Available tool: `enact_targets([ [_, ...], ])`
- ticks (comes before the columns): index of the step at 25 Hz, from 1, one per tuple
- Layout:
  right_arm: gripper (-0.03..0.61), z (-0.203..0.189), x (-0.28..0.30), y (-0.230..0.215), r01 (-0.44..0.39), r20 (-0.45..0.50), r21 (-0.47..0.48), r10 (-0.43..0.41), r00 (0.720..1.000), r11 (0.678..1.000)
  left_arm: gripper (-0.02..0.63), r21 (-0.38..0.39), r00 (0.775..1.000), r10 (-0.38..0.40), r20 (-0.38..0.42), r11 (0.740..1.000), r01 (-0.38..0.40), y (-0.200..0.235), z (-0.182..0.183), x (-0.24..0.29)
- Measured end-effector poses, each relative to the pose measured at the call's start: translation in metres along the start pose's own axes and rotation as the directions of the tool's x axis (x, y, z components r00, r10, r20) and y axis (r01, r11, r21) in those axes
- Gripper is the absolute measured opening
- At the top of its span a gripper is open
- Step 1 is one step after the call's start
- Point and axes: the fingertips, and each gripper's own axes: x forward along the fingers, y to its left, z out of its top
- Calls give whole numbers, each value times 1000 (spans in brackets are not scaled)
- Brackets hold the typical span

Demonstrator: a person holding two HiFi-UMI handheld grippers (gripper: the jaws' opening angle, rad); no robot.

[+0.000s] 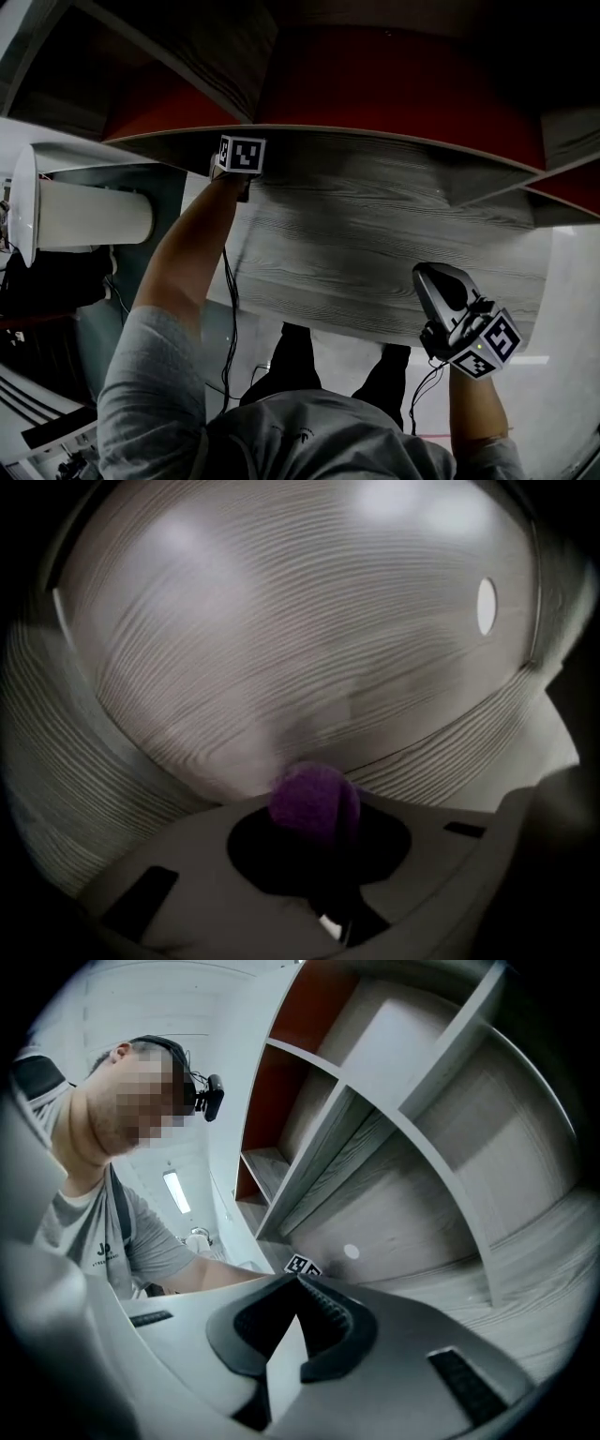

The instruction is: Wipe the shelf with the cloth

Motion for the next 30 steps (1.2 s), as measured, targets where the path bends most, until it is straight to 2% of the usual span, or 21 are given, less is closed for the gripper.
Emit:
enact_targets([
  [4, 14, 1, -22, -2, 20, 6, -2, -20, 1000, 1000, 78, -14, 996, -88, 34, 996, 89, -56, 20, -12],
  [9, 14, 8, -56, -8, 57, 27, -3, -57, 998, 998, 80, 36, 971, -222, 88, 975, 219, -166, 58, -33],
  [13, 14, 20, -87, -16, 113, 41, -46, -111, 993, 993, 80, 87, 929, -344, 135, 938, 335, -264, 94, -52],
  [18, 14, 33, -127, -33, 199, 28, -123, -197, 980, 972, 80, 154, 879, -458, 134, 886, 438, -363, 123, -75],
  [21, 14, 41, -145, -38, 228, 28, -146, -226, 974, 963, 81, 205, 843, -516, 151, 851, 484, -399, 133, -85],
  [24, 14, 43, -154, -39, 238, 19, -162, -238, 971, 958, 80, 271, 785, -591, 186, 799, 537, -434, 143, -98],
  [25, 14, 43, -154, -38, 238, 13, -166, -239, 971, 957, 80, 283, 773, -605, 190, 788, 547, -441, 145, -100],
  [28, 14, 37, -143, -32, 231, -2, -163, -235, 972, 959, 78, 289, 750, -628, 209, 772, 566, -439, 145, -105],
  [30, 14, 27, -127, -22, 219, -14, -155, -224, 975, 963, 77, 271, 746, -626, 226, 776, 570, -414, 136, -110],
])
